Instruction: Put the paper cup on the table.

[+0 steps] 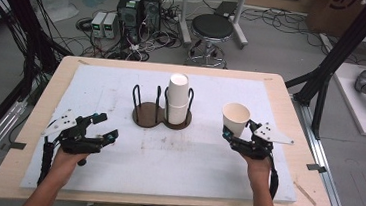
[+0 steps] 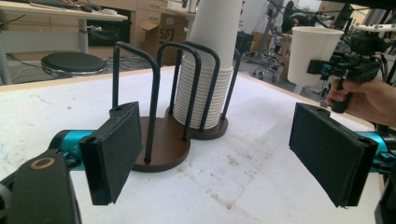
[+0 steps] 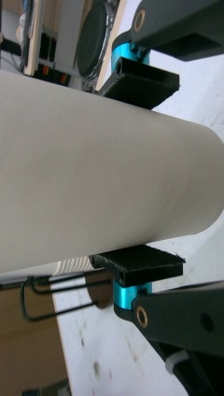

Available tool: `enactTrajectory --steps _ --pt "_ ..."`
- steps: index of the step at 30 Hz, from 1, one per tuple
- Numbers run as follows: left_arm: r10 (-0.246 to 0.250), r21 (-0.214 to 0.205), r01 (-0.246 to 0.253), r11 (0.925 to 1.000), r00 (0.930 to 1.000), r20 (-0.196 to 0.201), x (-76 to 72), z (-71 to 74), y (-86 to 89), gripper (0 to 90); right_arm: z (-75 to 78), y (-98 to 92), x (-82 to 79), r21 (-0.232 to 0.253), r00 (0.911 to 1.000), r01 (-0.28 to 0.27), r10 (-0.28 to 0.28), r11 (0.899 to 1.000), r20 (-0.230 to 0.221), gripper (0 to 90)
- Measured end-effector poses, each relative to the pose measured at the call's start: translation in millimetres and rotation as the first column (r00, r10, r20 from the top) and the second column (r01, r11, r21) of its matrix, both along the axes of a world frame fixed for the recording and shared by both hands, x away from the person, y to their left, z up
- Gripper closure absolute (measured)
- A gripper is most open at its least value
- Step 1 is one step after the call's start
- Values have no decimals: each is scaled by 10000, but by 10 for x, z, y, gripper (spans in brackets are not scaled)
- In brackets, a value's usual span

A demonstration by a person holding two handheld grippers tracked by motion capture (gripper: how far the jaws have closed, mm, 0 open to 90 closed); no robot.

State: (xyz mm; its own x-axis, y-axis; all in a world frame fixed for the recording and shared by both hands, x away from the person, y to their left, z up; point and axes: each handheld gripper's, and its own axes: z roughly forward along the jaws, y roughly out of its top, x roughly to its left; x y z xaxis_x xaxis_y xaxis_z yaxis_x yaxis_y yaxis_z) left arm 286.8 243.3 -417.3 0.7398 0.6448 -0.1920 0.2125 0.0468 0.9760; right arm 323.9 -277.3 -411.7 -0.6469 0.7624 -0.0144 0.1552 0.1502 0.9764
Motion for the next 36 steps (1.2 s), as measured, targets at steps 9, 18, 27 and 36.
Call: enactTrajectory --steps 9,18,27,36 --pt "-47 45 47 10000 10000 -8 -7 -31 -25 173 -113 16 239 -114 9943 856 -861 9963 -627 323" --pt "-26 166 29 9999 9999 -151 11 -77 -36 173 -215 102 513 -431 9633 1967 -2013 9795 -1777 323" --pt "-70 177 73 9998 9998 -194 11 -91 -38 174 -315 154 648 -1009 9309 2470 -2649 9637 -2515 323" --pt "-39 232 45 9997 9996 -278 14 -102 -36 174 -382 186 691 -2103 9068 2520 -3064 9446 -2895 326"
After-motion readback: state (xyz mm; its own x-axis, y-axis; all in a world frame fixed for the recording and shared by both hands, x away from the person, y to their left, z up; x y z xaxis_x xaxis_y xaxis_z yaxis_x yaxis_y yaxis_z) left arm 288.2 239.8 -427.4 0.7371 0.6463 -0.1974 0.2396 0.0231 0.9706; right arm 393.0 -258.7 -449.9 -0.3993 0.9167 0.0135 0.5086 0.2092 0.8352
